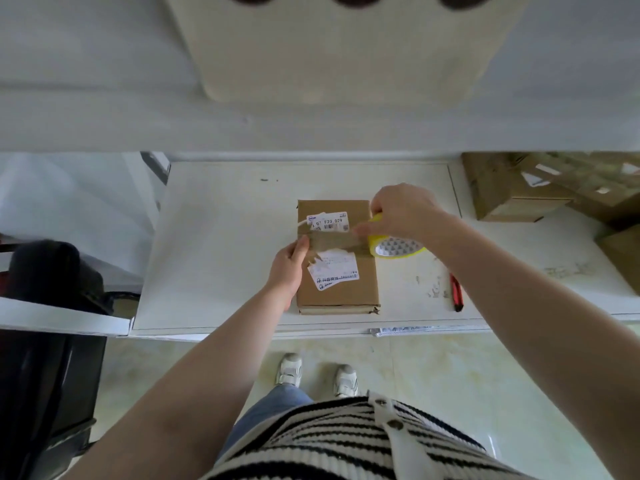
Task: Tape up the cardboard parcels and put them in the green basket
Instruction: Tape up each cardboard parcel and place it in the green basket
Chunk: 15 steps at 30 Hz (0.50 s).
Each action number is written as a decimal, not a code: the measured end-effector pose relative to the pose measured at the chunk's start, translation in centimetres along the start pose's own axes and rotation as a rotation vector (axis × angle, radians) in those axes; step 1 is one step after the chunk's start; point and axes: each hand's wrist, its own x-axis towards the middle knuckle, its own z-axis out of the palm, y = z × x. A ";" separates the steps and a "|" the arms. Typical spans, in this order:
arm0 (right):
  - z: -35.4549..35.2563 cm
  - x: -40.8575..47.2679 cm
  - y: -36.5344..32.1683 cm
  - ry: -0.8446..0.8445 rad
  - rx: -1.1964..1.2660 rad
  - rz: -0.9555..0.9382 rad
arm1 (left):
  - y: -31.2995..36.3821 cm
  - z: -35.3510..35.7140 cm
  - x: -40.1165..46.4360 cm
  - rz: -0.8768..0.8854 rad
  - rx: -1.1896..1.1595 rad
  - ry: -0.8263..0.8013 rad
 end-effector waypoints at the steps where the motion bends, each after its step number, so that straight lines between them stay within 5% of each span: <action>1: 0.3 -0.3 1.0 0.000 0.003 0.032 | 0.1 0.1 -0.1 0.001 0.006 -0.001; 15: 6.0 0.5 4.1 -0.141 0.229 0.258 | 1.4 0.2 0.3 -0.068 0.017 -0.032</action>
